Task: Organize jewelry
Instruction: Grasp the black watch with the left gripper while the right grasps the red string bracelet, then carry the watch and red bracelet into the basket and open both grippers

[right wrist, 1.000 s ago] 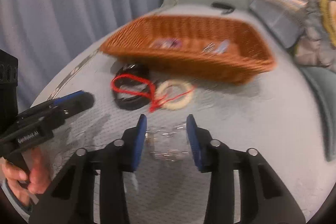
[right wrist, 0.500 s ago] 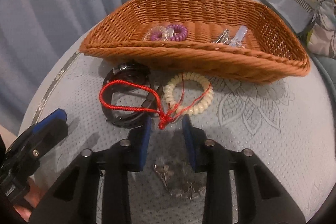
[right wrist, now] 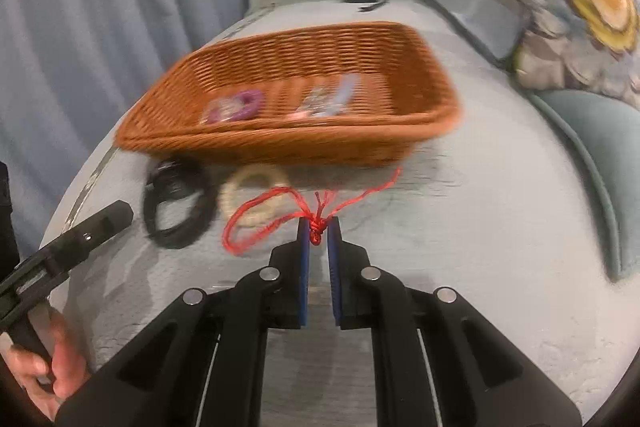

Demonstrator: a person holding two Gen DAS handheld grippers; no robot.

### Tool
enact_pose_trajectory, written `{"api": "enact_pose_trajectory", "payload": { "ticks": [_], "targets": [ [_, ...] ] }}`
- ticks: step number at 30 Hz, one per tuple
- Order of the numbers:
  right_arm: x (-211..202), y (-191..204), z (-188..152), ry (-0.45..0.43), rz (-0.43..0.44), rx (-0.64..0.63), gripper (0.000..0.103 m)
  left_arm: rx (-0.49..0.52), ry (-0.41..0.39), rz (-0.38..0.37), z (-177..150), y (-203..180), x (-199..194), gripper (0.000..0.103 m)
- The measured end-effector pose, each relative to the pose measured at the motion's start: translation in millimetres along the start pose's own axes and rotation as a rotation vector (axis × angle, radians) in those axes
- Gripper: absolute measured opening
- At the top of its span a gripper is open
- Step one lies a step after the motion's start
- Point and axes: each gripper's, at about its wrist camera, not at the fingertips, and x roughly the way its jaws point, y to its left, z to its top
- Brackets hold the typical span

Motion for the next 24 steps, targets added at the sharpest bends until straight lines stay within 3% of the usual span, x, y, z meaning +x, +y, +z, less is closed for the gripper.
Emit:
{"api": "enact_pose_trajectory", "payload": {
  "ticks": [4, 5, 11, 15, 21, 22, 24],
  "targets": [
    [-3.4, -18.6, -6.3, 0.009, -0.001, 0.022, 0.007, 0.035, 0.071, 0.071, 6.4, -9.8, 24.8, 0.042],
    [-3.8, -18.6, -9.1, 0.013, 0.003, 0.020, 0.007, 0.041, 0.083, 0.094, 7.0, -11.1, 29.0, 0.031],
    [-18.6, -21.8, -28.9, 0.024, 0.017, 0.015, 0.007, 0.034, 0.081, 0.114, 1.8, -6.3, 20.4, 0.005],
    [-29.3, -31.8, -45.7, 0.024, -0.002, 0.030, 0.007, 0.066, 0.065, 0.147, -16.9, -9.6, 0.7, 0.004],
    [-31.9, -47.4, -61.9, 0.047, 0.048, 0.058, 0.010, 0.027, 0.037, 0.113, -36.7, 1.9, -20.7, 0.005],
    [-33.4, -47.5, -62.5, 0.046, 0.043, 0.053, 0.012, 0.024, 0.035, 0.106, -37.5, 2.6, -21.1, 0.009],
    [-35.1, -46.8, -63.1, 0.041, 0.015, 0.036, 0.033, 0.030, 0.037, 0.094, -37.0, 1.5, -20.5, 0.012]
  ]
}}
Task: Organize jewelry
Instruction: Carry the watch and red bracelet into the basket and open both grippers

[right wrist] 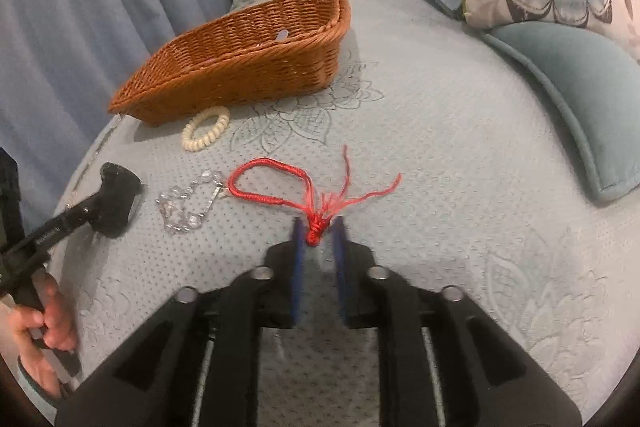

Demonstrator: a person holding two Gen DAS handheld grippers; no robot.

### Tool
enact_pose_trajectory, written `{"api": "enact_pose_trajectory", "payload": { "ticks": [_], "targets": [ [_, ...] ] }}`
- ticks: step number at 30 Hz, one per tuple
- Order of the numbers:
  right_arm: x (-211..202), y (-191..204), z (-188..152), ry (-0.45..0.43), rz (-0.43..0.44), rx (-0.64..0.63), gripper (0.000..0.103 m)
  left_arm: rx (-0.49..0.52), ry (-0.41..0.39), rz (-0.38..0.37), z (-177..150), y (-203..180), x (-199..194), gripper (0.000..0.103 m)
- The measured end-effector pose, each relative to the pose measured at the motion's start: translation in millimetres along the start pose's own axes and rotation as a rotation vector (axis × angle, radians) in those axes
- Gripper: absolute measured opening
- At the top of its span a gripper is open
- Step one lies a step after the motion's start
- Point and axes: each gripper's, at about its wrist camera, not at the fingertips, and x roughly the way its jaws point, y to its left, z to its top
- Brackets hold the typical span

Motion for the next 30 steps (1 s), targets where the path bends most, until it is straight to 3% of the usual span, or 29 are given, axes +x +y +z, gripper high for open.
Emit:
{"api": "enact_pose_trajectory", "payload": {
  "ticks": [2, 7, 8, 9, 10, 11, 21, 25, 30],
  "targets": [
    [-0.2, 1.4, 0.3, -0.007, -0.009, -0.009, 0.047, 0.018, 0.002, 0.001, -1.4, -2.9, 0.6, 0.016],
    [12.1, 10.3, 8.2, 0.003, -0.075, -0.039, 0.047, 0.052, 0.007, 0.024, -1.8, -10.7, 3.0, 0.022],
    [14.1, 13.0, 10.7, 0.001, -0.085, -0.048, 0.044, 0.057, 0.009, 0.035, -1.0, -12.2, 4.3, 0.022],
    [15.2, 15.4, 12.2, -0.002, -0.087, -0.058, 0.029, 0.064, 0.009, 0.048, -0.7, -13.7, 5.3, 0.022],
    [15.7, 17.7, 13.3, -0.005, -0.082, -0.068, 0.021, 0.071, 0.009, 0.061, -1.0, -15.2, 5.9, 0.019],
    [16.1, 18.9, 13.6, -0.005, -0.076, -0.068, 0.008, 0.074, 0.005, 0.074, -0.8, -15.5, 6.0, 0.008],
    [-29.8, 19.4, 27.0, -0.123, 0.005, -0.044, 0.007, 0.045, -0.074, 0.012, 3.7, -14.1, -18.0, 0.005],
    [-56.0, 31.6, 58.7, -0.206, 0.043, -0.067, 0.007, 0.047, -0.134, -0.017, 25.5, -23.9, -35.0, 0.005],
    [-54.0, 46.7, 111.3, -0.254, 0.090, -0.091, 0.007, 0.066, -0.203, -0.023, 70.2, -35.0, -41.9, 0.005]
  ]
}}
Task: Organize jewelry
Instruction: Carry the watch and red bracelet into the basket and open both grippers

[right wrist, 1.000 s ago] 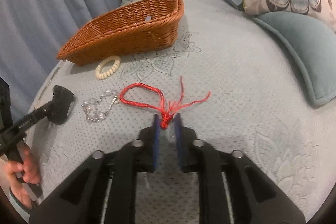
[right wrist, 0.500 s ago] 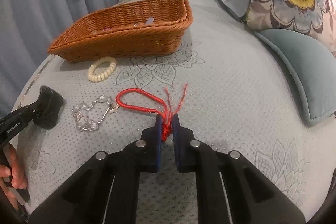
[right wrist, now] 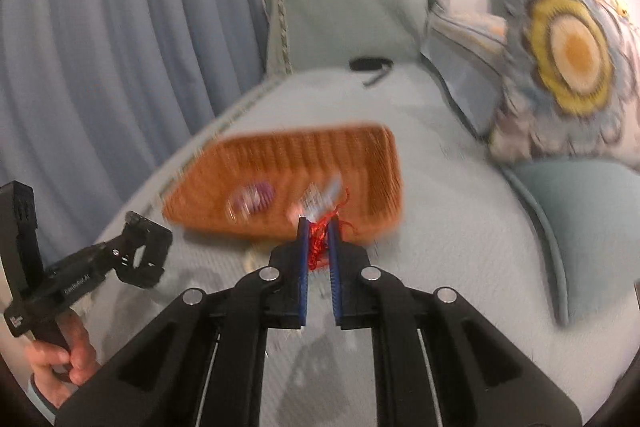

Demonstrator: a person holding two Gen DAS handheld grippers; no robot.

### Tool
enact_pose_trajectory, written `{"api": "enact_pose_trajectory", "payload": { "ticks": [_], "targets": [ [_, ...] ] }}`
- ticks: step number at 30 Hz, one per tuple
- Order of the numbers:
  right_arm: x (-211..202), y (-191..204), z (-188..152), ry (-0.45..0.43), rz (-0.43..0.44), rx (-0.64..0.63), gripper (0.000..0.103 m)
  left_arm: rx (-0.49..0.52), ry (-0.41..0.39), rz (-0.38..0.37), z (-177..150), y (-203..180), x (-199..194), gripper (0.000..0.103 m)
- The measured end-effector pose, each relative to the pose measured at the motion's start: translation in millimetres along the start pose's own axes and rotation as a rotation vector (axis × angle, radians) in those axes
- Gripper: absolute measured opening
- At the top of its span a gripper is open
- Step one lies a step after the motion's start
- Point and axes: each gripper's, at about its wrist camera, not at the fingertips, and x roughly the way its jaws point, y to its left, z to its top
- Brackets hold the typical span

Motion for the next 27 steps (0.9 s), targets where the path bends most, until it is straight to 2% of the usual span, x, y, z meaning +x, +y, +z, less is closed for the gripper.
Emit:
{"api": "enact_pose_trajectory", "payload": {
  "ticks": [6, 8, 12, 17, 21, 22, 24, 25, 26, 27],
  "targets": [
    [61.7, -14.6, 46.9, 0.031, 0.076, 0.089, 0.007, 0.011, -0.046, 0.023, 45.8, -1.1, 31.6, 0.005],
    [96.6, -19.1, 51.3, 0.097, 0.112, 0.097, 0.007, 0.027, -0.032, 0.058, 56.6, 1.5, 51.8, 0.005],
    [138.7, -24.6, 44.9, 0.177, 0.060, 0.088, 0.007, 0.012, 0.029, 0.093, 61.7, 13.8, 88.8, 0.005],
    [146.9, -18.8, 37.3, 0.186, 0.024, 0.049, 0.008, 0.006, 0.071, 0.109, 51.6, 20.8, 111.5, 0.005],
    [147.8, -22.2, 32.7, 0.215, 0.018, 0.075, 0.010, 0.002, 0.101, 0.098, 46.1, 23.5, 117.7, 0.008],
    [147.9, -24.5, 32.1, 0.227, 0.013, 0.087, 0.013, 0.001, 0.108, 0.083, 45.8, 23.3, 117.1, 0.015],
    [145.9, -30.0, 31.4, 0.237, -0.001, 0.098, 0.037, 0.005, 0.083, 0.059, 45.9, 21.6, 107.1, 0.023],
    [141.5, -31.8, 30.3, 0.227, -0.002, 0.102, 0.044, 0.011, 0.065, 0.048, 47.3, 20.1, 98.8, 0.029],
    [133.9, -33.3, 29.3, 0.203, -0.003, 0.103, 0.049, 0.014, 0.051, 0.044, 48.0, 18.7, 92.0, 0.033],
    [128.1, -34.5, 28.9, 0.189, -0.003, 0.100, 0.049, 0.018, 0.038, 0.038, 49.2, 17.4, 84.4, 0.034]
  ]
}}
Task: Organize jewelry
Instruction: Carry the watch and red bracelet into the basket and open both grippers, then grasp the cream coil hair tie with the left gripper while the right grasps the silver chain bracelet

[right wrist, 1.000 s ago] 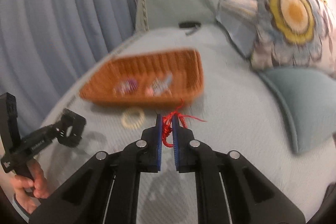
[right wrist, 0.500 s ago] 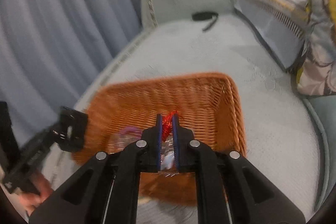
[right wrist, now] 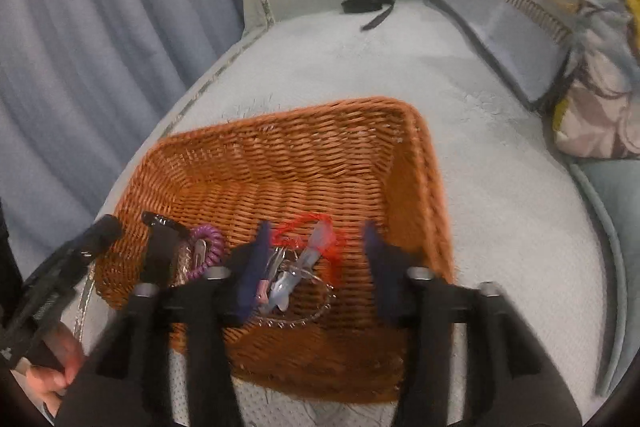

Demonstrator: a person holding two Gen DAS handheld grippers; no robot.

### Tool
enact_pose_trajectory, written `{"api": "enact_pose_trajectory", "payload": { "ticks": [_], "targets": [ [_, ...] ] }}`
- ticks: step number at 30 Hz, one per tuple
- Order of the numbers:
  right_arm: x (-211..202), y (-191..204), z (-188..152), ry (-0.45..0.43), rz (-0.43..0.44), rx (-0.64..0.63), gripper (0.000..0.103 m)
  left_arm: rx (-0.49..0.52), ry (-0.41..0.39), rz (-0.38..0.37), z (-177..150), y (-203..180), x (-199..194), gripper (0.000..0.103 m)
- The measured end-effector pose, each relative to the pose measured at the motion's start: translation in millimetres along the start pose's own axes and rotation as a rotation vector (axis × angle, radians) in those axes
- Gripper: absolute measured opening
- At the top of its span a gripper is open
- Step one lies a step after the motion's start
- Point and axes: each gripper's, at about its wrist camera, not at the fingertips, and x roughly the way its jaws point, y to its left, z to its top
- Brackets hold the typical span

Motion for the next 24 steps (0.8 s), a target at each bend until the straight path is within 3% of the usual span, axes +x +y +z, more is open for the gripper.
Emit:
{"api": "enact_pose_trajectory", "payload": {
  "ticks": [6, 11, 15, 19, 21, 24],
  "targets": [
    [-41.2, -2.1, -22.8, -0.034, 0.034, 0.017, 0.049, -0.046, -0.090, -0.066, -3.4, 0.9, -58.2, 0.042],
    [-71.9, 2.2, -58.9, -0.038, 0.066, 0.031, 0.049, -0.073, -0.119, -0.101, -23.0, 0.3, -96.1, 0.043],
    [-80.2, 9.8, -90.3, -0.016, 0.053, 0.029, 0.049, -0.095, -0.113, -0.076, -51.7, 1.2, -111.2, 0.045],
    [-76.3, 21.9, -122.1, 0.027, 0.027, 0.012, 0.048, -0.141, -0.056, -0.093, -85.1, 9.0, -109.8, 0.047],
    [-71.9, 29.3, -134.2, 0.054, 0.026, 0.001, 0.039, -0.160, -0.034, -0.090, -98.5, 12.8, -105.9, 0.047],
    [-64.3, 39.3, -147.4, 0.078, -0.006, -0.024, 0.035, -0.184, 0.001, -0.092, -114.3, 18.3, -98.3, 0.047]
  ]
}}
